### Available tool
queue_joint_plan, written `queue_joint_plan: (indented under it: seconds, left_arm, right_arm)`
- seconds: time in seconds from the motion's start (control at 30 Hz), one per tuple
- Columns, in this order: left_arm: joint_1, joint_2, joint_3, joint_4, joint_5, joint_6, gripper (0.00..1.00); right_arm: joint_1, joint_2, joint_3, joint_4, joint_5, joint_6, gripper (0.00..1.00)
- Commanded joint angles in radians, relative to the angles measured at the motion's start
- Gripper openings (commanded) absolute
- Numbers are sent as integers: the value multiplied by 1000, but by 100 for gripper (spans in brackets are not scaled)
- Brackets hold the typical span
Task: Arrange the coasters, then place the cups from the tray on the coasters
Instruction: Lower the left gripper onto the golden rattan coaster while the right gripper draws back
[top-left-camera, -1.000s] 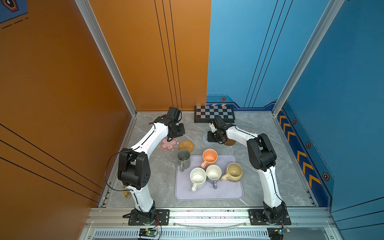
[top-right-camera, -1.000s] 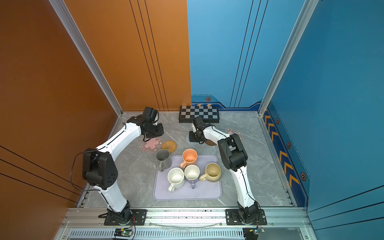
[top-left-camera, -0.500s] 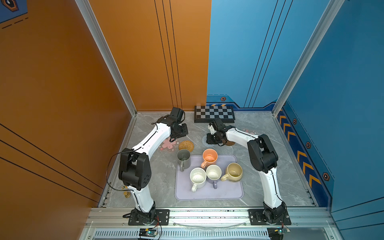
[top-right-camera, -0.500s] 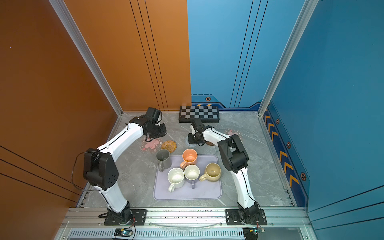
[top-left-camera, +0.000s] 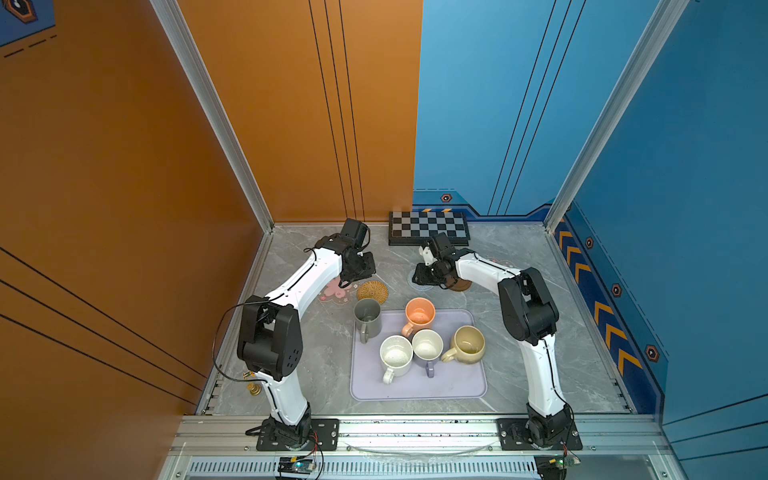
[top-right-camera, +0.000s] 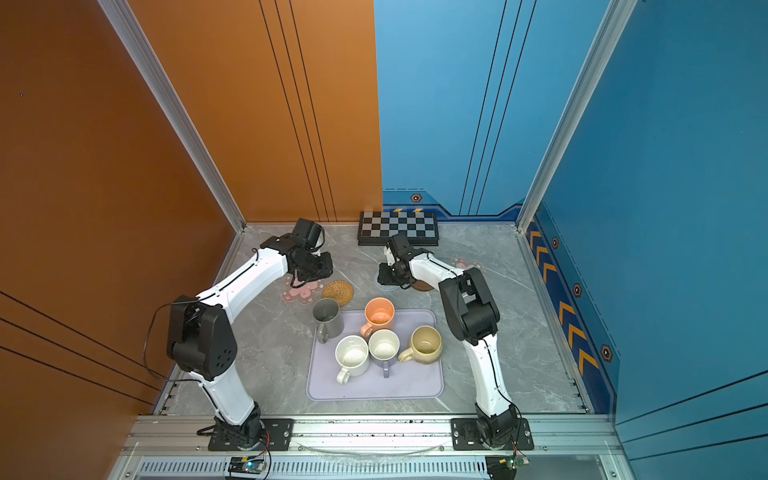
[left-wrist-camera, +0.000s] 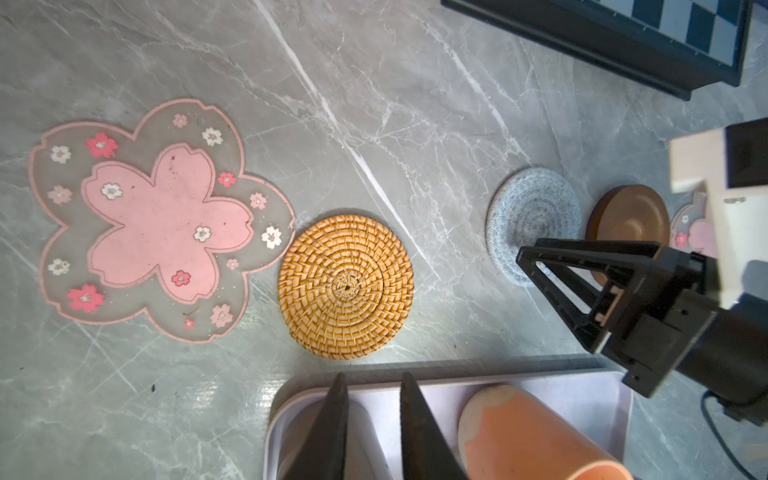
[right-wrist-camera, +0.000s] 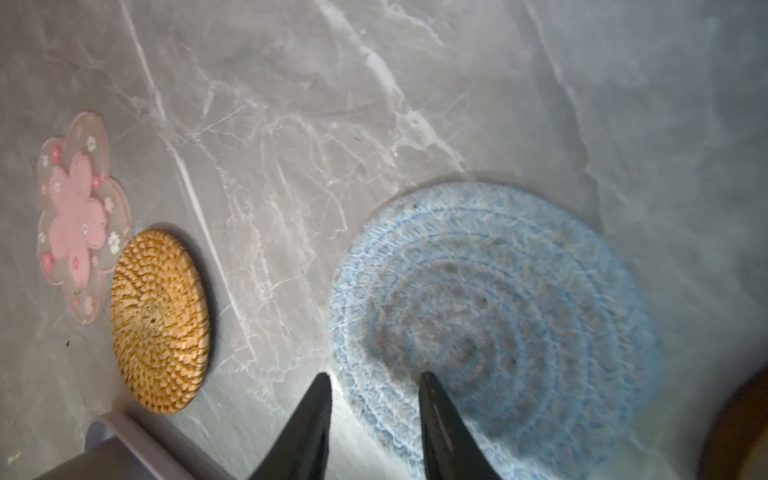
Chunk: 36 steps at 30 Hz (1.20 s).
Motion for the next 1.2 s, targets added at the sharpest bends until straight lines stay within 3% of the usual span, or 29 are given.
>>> queue_joint_plan:
  seconds: [0.0,0.13,0.4,1.17]
  left_arm:
    - [-4,37,-12,-44,33,7,24]
    - [-15,67,-6,-42,28,8,24]
    - [-13,135,3,-42,10,15,23]
    - [-9,418,197,-39,29,30,18]
  right_arm:
    - [9,-73,-17,63,-141,14,44]
    - [31,-121,-66,101,-147,32,45]
    - [18,-208,-117,90,-10,20,41]
    - [-75,-304,-208,76,48,13,41]
